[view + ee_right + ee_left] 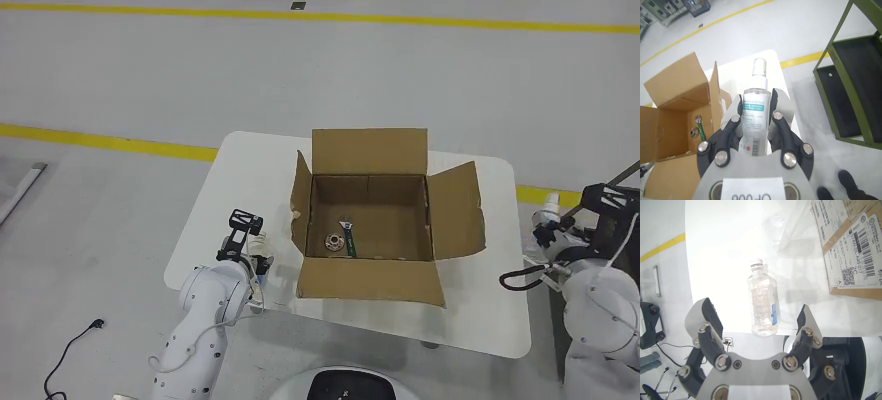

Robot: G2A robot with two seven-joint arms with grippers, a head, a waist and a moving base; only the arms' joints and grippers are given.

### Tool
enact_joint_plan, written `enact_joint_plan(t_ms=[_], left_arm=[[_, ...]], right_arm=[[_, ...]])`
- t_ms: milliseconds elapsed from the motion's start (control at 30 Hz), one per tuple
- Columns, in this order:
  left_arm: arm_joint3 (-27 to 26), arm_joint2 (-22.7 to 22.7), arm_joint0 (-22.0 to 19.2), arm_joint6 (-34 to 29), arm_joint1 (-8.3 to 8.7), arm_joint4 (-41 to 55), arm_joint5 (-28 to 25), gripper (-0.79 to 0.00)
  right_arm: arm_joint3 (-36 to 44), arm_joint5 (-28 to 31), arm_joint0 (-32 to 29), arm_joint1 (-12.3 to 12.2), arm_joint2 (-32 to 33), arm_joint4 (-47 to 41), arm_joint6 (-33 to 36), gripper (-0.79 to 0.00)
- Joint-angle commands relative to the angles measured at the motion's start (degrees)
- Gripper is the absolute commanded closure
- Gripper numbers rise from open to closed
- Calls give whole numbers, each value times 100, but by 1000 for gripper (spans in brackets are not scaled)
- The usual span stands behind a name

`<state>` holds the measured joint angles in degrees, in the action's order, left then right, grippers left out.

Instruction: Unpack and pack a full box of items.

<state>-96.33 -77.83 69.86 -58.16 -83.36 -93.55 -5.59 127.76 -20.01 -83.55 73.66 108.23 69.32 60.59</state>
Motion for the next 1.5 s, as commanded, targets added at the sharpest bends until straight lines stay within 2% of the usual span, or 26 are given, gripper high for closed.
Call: enact_joint_plan(t_ms=[0, 200, 400, 567, 933, 1100, 1333, 1367, 1433, 1467], left_arm=[[0, 0, 0, 0, 0, 0, 0, -785], [0, 0, 0, 0, 0, 0, 0, -785], [0, 0, 0, 0, 0, 0, 0, -785], [0, 0, 0, 0, 0, 0, 0, -785], [0, 0, 0, 0, 0, 0, 0, -785], [0, 0, 0, 0, 0, 0, 0, -785], [0, 0, 0, 0, 0, 0, 0, -785], [0, 0, 0, 0, 0, 0, 0, -785], [0, 0, 0, 0, 0, 0, 0, -785], [0, 0, 0, 0, 0, 0, 0, -785]], right_arm=[[-18, 104, -172, -6, 39, -9, 204, 0], [-514, 321, -781, 2, -123, 29, 448, 0], [-1143, 484, -1034, 29, -552, 12, 191, 0], [-1494, 777, -956, 37, -872, -70, -160, 0], [-2134, 2053, -603, -28, -1337, 220, -773, 0], [-2259, 2168, -554, -49, -1401, 343, -849, 0], [-2302, 2011, -660, -60, -1338, 309, -961, -6], [-2304, 2005, -674, -61, -1341, 302, -966, -34], [-2307, 1984, -694, -64, -1351, 304, -968, -185], [-2310, 1965, -701, -65, -1355, 303, -972, -212]])
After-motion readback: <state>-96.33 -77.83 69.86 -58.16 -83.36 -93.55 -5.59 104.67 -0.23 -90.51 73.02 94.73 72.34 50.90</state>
